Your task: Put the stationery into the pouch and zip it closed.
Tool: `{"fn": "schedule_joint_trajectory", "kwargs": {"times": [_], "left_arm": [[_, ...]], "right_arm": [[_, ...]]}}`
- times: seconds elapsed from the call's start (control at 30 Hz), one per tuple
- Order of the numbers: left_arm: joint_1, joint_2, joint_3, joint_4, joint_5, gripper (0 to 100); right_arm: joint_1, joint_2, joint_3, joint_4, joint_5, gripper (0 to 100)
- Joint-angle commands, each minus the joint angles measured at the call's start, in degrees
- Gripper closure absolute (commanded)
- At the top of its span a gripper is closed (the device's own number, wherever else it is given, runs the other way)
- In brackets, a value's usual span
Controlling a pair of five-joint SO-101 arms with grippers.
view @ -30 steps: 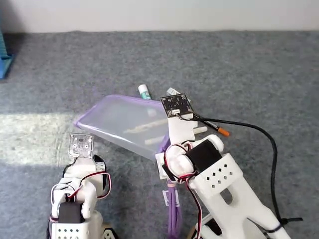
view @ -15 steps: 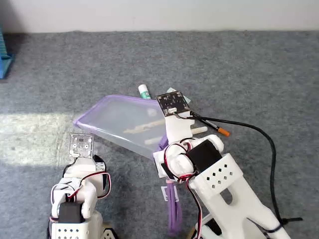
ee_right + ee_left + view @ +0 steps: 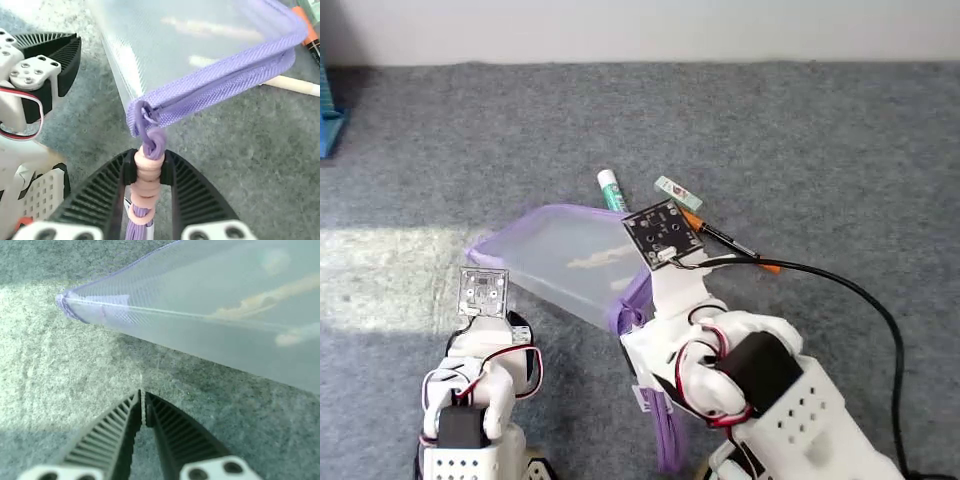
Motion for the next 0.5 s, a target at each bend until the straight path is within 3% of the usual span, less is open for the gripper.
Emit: {"fn": "schedule_joint_trajectory", "kwargs": {"times": [0.0, 0.17, 0.3, 0.47], "left_arm": [[0.18, -0.44, -0.57, -0.88, -0.26, 99], [3.16, -0.62, -0.66, -0.88, -0.70, 98], [6.42, -0.70, -3.38, -0.97, -2.37, 98], [4.57, -0.70, -15.25, 2.29, 5.63, 93]], "right_arm": [[-0.57, -2.15, -0.79, 0.22, 0.44, 99.1], [-0.57, -3.38, -0.79, 0.13, 0.62, 99.1], [-0.57, -3.65, -0.44, -3.12, 5.63, 99.1], [-0.57, -3.38, -0.35, -12.35, 11.25, 99.1]]}}
